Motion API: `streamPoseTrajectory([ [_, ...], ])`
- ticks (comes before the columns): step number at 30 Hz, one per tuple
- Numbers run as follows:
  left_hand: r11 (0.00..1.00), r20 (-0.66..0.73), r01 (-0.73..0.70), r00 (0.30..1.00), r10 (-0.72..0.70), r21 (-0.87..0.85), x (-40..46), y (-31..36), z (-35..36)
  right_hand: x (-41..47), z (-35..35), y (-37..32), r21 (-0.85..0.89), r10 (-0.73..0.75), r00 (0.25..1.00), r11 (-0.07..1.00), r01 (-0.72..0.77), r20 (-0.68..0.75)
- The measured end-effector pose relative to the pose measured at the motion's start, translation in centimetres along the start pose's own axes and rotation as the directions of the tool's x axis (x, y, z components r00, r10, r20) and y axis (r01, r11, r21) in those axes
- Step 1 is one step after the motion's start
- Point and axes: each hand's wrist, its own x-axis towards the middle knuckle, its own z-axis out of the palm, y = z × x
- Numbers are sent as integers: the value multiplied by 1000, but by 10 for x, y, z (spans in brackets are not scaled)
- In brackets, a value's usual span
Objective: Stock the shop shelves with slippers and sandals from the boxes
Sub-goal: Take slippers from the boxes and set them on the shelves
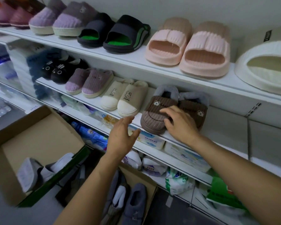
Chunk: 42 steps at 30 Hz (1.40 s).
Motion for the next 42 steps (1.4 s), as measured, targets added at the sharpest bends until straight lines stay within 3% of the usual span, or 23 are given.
streamPoseTrajectory([
  [6,997,-25,2,1000,0,71,-41,-35,-34,-8,25,-46,19,-97,995,995,96,39],
  [11,984,-34,106,994,-102,141,-69,-92,-63,1,66,-95,116,-192,970,978,176,152],
  [20,940,-42,333,943,-330,79,-110,-233,-113,33,176,-213,115,-288,890,958,264,354],
  [26,863,17,501,864,-503,70,-130,-360,-151,55,274,-302,120,-269,835,963,241,480],
  [31,746,99,665,741,-664,31,-130,-453,-169,77,360,-355,167,-238,784,971,172,574],
  [42,604,257,794,571,-780,67,-118,-596,-136,110,512,-385,102,-81,647,995,5,759],
])
